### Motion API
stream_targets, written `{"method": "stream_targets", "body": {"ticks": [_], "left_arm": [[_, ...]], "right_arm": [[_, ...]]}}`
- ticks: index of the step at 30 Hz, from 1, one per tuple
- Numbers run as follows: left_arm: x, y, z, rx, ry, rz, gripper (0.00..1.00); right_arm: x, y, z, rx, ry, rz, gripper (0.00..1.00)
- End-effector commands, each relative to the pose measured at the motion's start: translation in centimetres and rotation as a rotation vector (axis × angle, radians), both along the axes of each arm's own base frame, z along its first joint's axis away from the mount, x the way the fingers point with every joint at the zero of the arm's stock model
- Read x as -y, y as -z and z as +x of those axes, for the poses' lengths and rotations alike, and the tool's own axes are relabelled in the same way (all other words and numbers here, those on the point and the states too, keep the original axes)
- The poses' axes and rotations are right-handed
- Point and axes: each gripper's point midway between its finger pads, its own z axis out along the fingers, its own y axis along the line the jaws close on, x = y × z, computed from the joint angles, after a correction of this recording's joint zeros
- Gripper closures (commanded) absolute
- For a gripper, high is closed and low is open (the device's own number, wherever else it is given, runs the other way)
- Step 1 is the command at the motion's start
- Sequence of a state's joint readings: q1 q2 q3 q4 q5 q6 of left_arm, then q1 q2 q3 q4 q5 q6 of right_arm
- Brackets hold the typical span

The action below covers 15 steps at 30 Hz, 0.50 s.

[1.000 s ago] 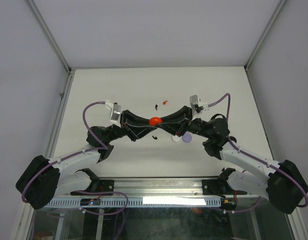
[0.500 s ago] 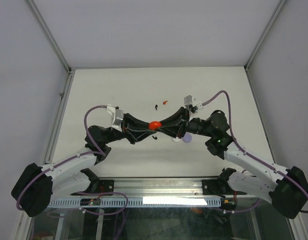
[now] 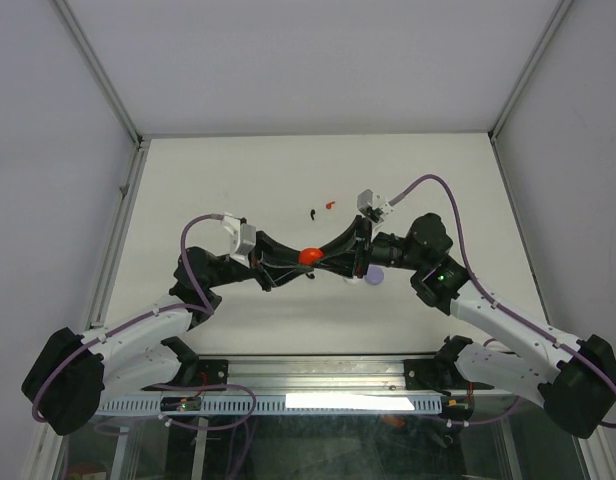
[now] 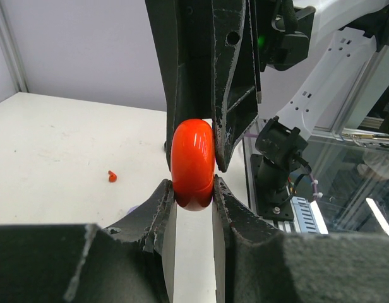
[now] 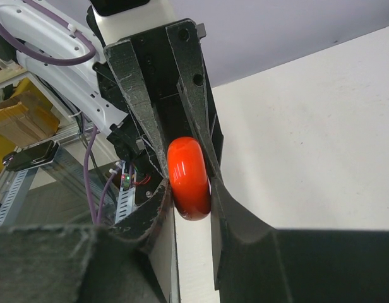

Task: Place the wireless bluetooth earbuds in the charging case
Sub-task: Pick up the charging case at the center of the board.

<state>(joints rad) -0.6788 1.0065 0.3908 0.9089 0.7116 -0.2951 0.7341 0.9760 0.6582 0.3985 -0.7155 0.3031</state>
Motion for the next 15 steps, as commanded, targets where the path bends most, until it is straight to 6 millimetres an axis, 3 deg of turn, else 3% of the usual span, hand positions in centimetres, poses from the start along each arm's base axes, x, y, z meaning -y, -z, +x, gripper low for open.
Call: {"method": "stream_targets", "body": {"ticks": [1,15], "left_arm": [[0.5,0.6,-0.8,0.1,0.049,0.04,1.0],[-0.2,0.6,-0.7,0.132,0.002,0.027,1.0]], "right_arm": [[-0.5,-2.5,0.4,-0.009,0.013,0.038,0.77],[0.7,-2.5,1.9,-0.029,0.071,0.02,0.77]]}}
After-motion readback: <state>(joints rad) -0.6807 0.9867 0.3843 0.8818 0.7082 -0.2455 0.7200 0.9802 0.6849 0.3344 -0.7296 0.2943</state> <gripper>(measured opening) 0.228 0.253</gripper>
